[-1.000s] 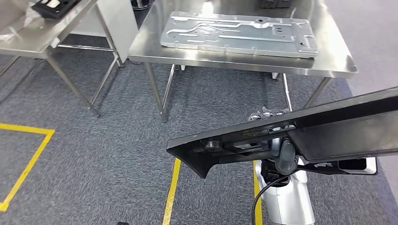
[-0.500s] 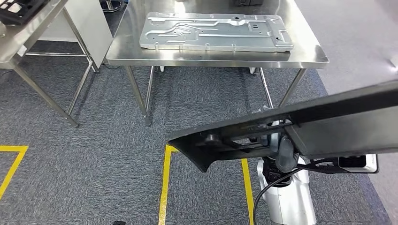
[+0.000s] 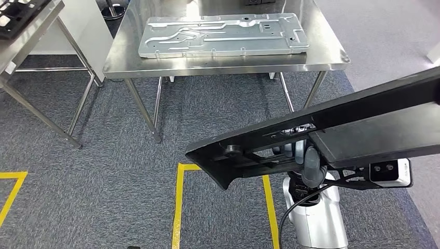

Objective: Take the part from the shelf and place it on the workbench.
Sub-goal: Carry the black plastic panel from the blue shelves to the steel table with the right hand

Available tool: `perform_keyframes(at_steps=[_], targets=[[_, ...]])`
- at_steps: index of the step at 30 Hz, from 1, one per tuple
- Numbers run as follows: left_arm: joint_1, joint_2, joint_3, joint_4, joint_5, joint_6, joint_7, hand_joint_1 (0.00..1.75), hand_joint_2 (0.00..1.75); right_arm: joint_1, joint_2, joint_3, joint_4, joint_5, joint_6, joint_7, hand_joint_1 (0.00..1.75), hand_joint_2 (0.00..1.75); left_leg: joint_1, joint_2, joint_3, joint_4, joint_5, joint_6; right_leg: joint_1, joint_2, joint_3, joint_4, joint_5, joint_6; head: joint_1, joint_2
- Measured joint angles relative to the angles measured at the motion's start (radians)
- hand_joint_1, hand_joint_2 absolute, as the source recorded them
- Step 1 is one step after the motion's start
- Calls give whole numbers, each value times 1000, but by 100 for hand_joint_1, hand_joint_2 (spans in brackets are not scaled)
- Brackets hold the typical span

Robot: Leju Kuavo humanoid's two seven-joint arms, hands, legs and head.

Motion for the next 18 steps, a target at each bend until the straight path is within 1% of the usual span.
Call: perform_keyframes(at_steps=[1,2,3,4,5,6,8,9,10,12,13,14,15,16,17,18], targets=[[1,0,0,0,0,0,0,0,175,0,0,0,0,1,-1,1,175,175,0,0,25,-60,39,3,0,3,1,3,-3,1,0,0],[1,1,0,0,0,1,0,0,175,0,0,0,0,2,-2,3,175,175,0,-2,55,-127,69,6,1,6,2,7,-7,4,0,0],[1,2,1,0,0,1,0,0,175,0,0,0,0,3,-3,3,175,175,-2,-3,80,-185,90,11,2,9,1,11,-10,8,0,0],[0,2,1,0,0,1,0,0,175,0,0,0,0,3,-5,4,175,175,-4,-5,95,-219,97,15,4,10,0,14,-11,13,0,0],[-1,2,1,0,0,1,0,0,175,0,0,0,0,4,-6,5,175,175,-6,-6,99,-231,94,19,5,11,-2,15,-12,19,0,0],[-2,2,1,0,0,1,0,0,175,0,0,0,0,6,-8,7,175,175,-8,-6,99,-235,94,24,6,11,-2,14,-12,24,0,0],[-2,1,1,0,-1,1,1,0,175,0,0,0,-2,7,-12,12,175,175,-5,-5,104,-241,97,36,4,9,-3,19,-17,35,1,0],[-3,1,1,0,-1,1,1,0,175,0,0,0,-3,8,-15,13,175,175,-3,-5,108,-246,98,42,2,7,-13,41,-30,40,2,0],[-3,0,1,0,-1,1,2,0,175,0,0,0,-3,8,-17,14,175,175,-1,-4,112,-249,99,48,1,4,-33,84,-51,45,2,0],[-4,1,1,0,-2,1,2,0,175,2,0,0,-4,8,-20,14,175,175,-2,-3,117,-249,94,54,-1,1,-104,214,-102,52,3,0],[-4,1,1,0,-2,1,3,0,175,4,0,0,-4,8,-20,14,175,175,-2,-3,120,-249,91,55,-1,1,-137,267,-115,54,3,0],[-3,0,1,0,-2,0,3,0,175,5,0,0,-4,8,-20,14,175,175,-2,-3,125,-249,87,55,-2,0,-156,290,-108,55,3,0],[-3,0,1,0,-2,0,4,0,175,6,0,0,-4,8,-20,15,175,175,-2,-3,132,-249,82,54,-2,0,-153,271,-81,54,3,0],[-3,-1,1,0,-2,0,4,0,175,6,0,0,-5,8,-19,15,175,175,-2,-4,140,-249,76,51,-2,-2,-131,215,-39,52,3,0],[-3,-2,1,0,-2,0,4,0,175,6,0,0,-7,8,-18,15,175,175,-2,-4,148,-250,69,48,-2,-4,-100,145,-1,48,3,0],[-4,-2,1,0,-2,0,4,0,175,5,0,0,-9,8,-17,15,175,175,-3,-4,155,-249,63,43,1,-6,-71,82,24,44,3,0]])
